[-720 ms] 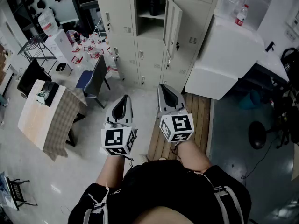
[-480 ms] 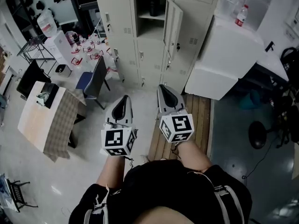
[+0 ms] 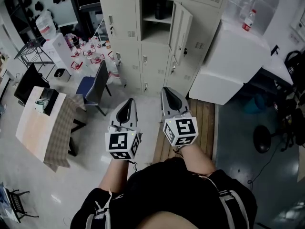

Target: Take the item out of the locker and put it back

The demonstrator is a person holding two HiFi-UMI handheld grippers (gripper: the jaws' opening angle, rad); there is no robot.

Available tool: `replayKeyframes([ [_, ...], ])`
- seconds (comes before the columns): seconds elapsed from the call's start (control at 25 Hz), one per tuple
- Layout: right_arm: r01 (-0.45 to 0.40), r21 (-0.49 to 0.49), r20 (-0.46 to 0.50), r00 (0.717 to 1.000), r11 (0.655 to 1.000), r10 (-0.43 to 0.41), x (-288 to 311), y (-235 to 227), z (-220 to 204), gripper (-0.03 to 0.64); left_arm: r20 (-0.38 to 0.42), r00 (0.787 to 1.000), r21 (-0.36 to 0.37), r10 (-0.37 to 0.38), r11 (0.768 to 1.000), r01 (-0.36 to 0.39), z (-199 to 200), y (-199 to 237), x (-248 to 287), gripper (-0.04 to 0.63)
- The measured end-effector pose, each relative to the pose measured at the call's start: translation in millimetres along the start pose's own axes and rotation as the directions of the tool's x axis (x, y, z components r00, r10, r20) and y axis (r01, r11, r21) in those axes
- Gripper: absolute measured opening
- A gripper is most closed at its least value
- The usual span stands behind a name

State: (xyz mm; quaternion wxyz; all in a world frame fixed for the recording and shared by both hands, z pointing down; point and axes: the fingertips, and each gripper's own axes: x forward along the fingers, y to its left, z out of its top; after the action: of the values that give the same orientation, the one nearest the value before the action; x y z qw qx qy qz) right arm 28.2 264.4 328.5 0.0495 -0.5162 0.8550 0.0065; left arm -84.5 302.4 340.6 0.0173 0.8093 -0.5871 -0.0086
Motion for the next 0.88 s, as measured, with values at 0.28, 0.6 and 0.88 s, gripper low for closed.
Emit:
replayKeyframes([
  [0.28,0.028,-0.008,-0.017,0.999,1.000,-0.029,18.9,4.5,-6.0,0.014,-0.005,0.999,-0.014,-0.036,0.999,0.036,-5.2,16.6,11.4,0.013],
  [0.6,0.045,0.002,-0.001,0.999,0.999,-0.045,66.7,-30.9,-9.9,0.014,-0.002,0.999,-0.011,-0.034,0.999,0.034,-7.8,29.1,63.7,0.012],
  [0.88,0.023,0.006,0.043,0.999,1.000,-0.024,155.8,-90.1,-11.4,0.015,-0.001,1.000,0.023,-0.008,1.000,0.008,-9.8,46.9,166.3,0.013],
])
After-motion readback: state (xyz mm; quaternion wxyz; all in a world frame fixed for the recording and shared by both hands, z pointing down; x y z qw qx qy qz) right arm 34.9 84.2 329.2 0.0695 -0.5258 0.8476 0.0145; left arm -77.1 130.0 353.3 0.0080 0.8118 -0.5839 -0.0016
